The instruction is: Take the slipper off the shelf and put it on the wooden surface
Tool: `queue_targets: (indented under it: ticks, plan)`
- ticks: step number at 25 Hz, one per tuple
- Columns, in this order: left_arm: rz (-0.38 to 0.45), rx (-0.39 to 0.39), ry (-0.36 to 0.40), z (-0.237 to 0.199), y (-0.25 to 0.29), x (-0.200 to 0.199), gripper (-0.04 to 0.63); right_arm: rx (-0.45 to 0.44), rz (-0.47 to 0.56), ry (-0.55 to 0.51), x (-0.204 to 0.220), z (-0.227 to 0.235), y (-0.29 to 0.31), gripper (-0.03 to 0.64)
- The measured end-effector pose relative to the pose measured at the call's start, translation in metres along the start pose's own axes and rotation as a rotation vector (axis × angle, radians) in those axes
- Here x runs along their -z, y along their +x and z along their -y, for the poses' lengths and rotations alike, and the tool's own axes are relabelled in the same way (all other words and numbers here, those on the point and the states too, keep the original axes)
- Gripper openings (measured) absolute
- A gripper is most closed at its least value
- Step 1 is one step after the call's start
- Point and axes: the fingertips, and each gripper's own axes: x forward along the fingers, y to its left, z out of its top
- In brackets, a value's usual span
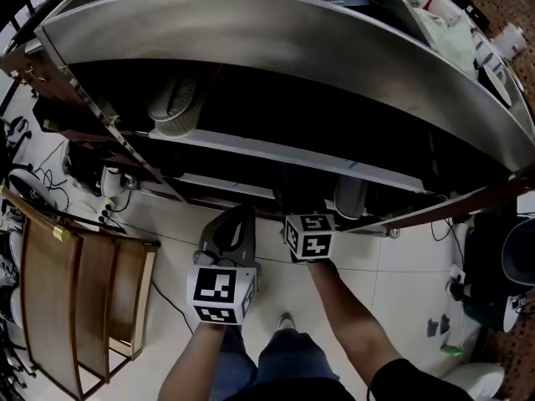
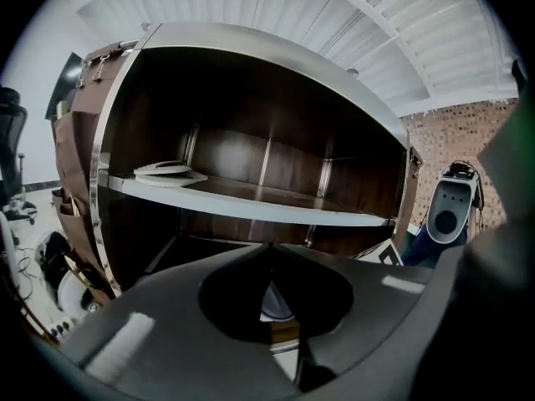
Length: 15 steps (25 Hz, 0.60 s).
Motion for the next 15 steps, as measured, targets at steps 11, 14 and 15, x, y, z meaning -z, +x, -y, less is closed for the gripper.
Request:
queue_targets:
  ticks: [11,14,15]
  plan:
    - [-0.021,0.007,-0.038,-0.022,0.003,0.035,0.006,0.127,-0.170,-0.048,0.060,0.038,0.081,0.143]
    - [-0.032,0.011,-0.031,-0.025,-0.001,0.043,0.006,0.170,-0.209,-0.002,0.068,0.046,0.093,0.143]
    - [-0.034,0.010,-0.030,-0.027,-0.001,0.045,0.006,0.180,-0.227,0.020,0.073,0.049,0.096,0.143]
